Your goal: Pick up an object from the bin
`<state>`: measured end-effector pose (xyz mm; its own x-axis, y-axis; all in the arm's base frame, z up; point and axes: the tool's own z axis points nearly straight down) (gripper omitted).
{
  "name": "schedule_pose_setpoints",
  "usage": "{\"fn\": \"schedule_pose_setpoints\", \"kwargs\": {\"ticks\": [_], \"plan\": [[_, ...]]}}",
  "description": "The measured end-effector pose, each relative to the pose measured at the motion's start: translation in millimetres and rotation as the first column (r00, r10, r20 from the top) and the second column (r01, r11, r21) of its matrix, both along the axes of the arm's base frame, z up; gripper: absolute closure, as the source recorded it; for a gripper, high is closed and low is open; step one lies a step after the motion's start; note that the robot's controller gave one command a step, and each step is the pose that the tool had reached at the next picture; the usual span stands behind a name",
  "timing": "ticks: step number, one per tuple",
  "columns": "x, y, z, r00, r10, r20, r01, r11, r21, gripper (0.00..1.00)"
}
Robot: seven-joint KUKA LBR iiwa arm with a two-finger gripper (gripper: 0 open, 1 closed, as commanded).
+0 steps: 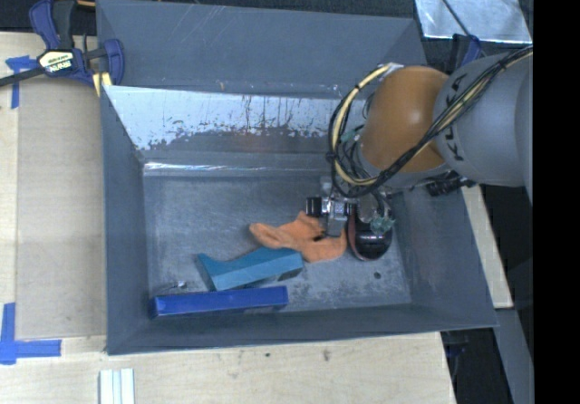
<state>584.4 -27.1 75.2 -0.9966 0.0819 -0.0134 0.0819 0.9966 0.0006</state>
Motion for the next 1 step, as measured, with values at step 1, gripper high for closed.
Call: {"fn": "schedule_pose_setpoints", "kwargs": {"ticks": [1], "plan": [[0.0, 0.0, 0.0, 1.000, 0.000, 0.000, 0.000, 1.000, 0.000, 1.00]]}}
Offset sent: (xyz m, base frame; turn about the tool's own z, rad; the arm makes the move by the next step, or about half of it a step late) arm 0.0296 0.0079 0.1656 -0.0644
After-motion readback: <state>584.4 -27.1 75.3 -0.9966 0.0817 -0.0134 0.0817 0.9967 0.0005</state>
